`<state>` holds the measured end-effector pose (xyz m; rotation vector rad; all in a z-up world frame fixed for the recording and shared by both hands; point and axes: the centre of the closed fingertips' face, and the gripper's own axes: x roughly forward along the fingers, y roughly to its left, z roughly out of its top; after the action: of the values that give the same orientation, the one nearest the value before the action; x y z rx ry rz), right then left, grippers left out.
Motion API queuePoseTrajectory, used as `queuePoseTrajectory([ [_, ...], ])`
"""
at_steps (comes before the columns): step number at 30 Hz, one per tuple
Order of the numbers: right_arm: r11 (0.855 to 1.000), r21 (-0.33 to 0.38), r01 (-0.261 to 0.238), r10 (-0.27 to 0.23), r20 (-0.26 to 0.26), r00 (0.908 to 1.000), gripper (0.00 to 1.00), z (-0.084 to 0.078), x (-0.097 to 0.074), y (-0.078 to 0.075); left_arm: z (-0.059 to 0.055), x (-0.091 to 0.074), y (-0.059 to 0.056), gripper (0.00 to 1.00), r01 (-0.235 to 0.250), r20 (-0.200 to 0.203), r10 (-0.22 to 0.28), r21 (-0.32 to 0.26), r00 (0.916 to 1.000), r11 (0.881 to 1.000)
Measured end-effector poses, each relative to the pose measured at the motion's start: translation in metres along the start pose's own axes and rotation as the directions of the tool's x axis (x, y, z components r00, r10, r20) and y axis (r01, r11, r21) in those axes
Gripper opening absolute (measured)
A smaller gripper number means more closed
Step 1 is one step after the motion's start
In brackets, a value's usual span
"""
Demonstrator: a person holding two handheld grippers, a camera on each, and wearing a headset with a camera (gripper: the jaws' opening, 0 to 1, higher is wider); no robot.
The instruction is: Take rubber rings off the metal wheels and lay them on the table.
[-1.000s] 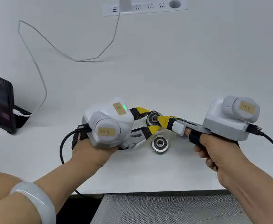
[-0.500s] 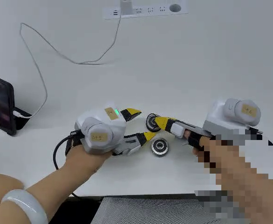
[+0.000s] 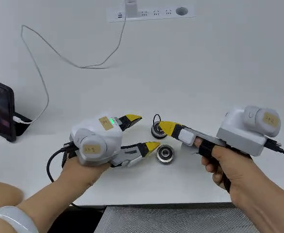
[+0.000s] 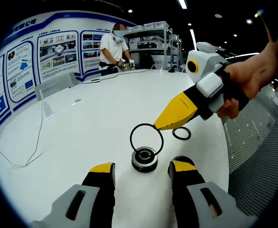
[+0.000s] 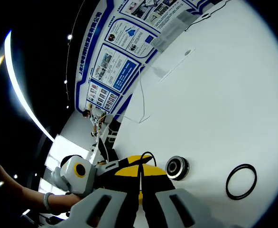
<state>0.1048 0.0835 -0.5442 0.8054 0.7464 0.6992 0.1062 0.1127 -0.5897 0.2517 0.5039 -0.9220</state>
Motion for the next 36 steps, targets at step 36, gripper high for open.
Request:
queuePoseTrajectory([
  [36, 0.959, 0.143, 0.246, -0.253, 0.04, 0.9665, 0.01, -0.006, -0.082, -0.09, -0.009, -0.022, 0.009, 0.49, -0.041, 0.032, 0.042, -0.035, 0.9986, 0.999],
])
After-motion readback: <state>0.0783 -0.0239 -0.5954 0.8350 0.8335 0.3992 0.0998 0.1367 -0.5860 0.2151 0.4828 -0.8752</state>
